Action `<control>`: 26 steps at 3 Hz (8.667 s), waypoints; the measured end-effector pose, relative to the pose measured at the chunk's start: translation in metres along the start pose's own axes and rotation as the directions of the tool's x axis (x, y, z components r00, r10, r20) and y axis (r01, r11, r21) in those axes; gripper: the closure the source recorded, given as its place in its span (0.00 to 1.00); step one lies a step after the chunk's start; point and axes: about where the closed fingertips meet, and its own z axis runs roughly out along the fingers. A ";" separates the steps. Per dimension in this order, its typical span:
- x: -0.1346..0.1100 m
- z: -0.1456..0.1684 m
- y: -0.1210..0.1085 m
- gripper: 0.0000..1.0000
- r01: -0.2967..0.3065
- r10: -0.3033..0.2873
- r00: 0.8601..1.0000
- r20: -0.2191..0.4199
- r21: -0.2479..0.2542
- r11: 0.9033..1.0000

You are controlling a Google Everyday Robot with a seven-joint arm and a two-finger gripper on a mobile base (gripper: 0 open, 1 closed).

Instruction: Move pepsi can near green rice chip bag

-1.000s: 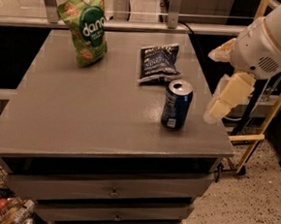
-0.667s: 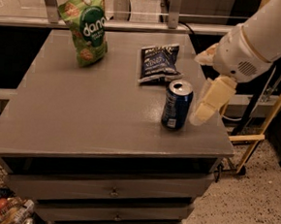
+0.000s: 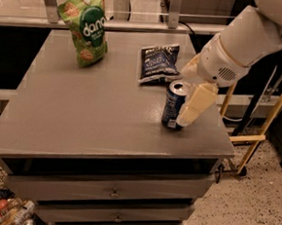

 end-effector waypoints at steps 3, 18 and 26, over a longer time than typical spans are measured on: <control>-0.024 -0.004 -0.003 0.87 0.058 -0.058 0.996 0.061 -0.009 0.998; -0.209 0.139 -0.184 1.00 -0.210 0.210 0.978 -0.002 0.038 0.977; -0.120 0.095 -0.157 0.00 -0.248 0.245 0.969 0.040 0.095 0.964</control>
Offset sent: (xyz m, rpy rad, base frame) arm 0.0039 0.0271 -0.0118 0.0488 0.0341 0.0744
